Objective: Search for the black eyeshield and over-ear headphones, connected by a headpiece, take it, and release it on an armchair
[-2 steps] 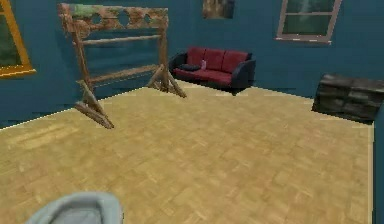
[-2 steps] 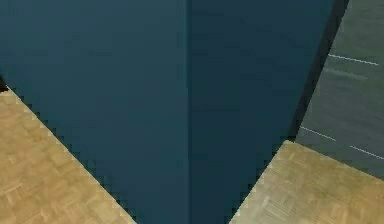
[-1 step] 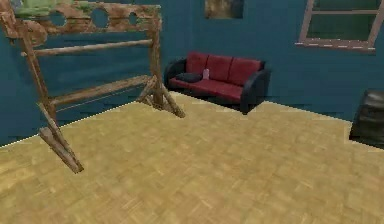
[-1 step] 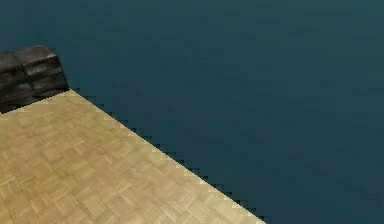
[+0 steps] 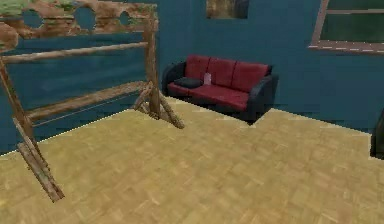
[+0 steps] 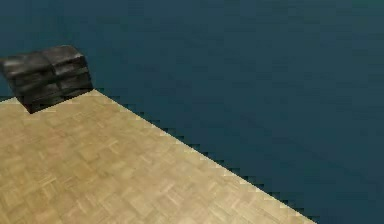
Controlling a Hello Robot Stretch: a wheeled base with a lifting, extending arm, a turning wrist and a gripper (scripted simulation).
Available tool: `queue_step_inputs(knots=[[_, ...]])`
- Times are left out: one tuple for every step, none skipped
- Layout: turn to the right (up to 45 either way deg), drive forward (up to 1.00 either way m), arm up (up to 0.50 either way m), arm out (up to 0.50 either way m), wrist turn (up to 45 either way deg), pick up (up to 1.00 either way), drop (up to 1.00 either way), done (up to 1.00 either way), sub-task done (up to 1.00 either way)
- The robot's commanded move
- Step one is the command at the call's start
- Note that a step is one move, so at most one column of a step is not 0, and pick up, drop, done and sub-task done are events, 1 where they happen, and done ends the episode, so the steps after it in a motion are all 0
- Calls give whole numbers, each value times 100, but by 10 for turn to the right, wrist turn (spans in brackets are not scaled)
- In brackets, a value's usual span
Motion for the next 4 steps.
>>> queue_step_inputs(knots=[[-450, 0, 0, 0, 0, 0, 0, 0, 0], [-30, 0, 0, 0, 0, 0, 0, 0, 0], [0, 95, 0, 0, 0, 0, 0, 0, 0], [-330, 0, 0, 0, 0, 0, 0, 0, 0]])
